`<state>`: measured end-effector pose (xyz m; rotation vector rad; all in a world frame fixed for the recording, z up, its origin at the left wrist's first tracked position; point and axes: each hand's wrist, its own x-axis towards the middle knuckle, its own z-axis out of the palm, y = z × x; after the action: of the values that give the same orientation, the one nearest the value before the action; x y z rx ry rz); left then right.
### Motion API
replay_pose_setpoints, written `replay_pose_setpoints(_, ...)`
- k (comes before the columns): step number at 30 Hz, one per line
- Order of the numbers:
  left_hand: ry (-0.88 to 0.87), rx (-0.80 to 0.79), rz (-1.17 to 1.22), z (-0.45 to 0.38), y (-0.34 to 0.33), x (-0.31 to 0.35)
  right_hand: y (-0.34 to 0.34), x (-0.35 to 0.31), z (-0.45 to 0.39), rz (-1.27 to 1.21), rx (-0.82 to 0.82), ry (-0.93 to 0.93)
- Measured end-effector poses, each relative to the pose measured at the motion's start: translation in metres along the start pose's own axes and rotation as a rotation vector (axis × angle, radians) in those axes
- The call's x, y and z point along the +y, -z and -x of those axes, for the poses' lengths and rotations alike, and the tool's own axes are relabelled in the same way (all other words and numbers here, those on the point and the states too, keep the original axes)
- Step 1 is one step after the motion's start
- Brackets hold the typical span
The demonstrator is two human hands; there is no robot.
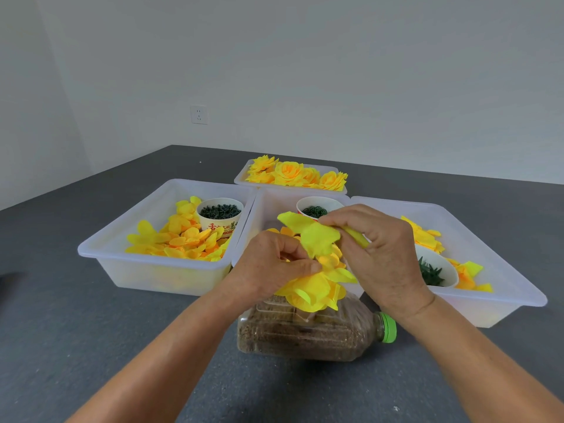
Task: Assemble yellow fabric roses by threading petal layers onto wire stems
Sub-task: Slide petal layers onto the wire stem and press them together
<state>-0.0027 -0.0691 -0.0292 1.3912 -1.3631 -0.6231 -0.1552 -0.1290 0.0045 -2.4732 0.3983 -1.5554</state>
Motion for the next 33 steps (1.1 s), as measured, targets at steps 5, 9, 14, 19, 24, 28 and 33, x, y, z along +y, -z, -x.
replay_pose_setpoints(5, -0.039, -0.016, -0.029, 0.0, 0.001, 0.0, 0.0, -0.002, -0.002, 0.188, -0.012, 0.181)
replay_pose_setpoints(9, -0.04, -0.016, -0.043, 0.0, 0.001, 0.0, -0.001, -0.001, 0.0, 0.288, -0.012, 0.224)
replay_pose_setpoints(14, -0.034, -0.018, -0.041, 0.001, 0.001, 0.002, 0.0, 0.003, 0.002, 0.338, -0.009, 0.276)
replay_pose_setpoints(19, 0.016, -0.009, 0.036, 0.003, 0.0, 0.005, 0.001, -0.001, 0.002, 0.22, -0.037, 0.111)
replay_pose_setpoints(24, 0.007, -0.015, 0.028, 0.002, 0.0, 0.005, -0.002, -0.009, -0.007, -0.233, -0.011, -0.471)
replay_pose_setpoints(28, -0.003, -0.02, 0.017, 0.002, -0.001, 0.005, 0.001, -0.008, -0.015, -0.5, -0.009, -0.708)
replay_pose_setpoints(33, 0.003, -0.029, 0.032, 0.002, 0.0, 0.005, 0.002, -0.007, -0.017, -0.573, -0.029, -0.821)
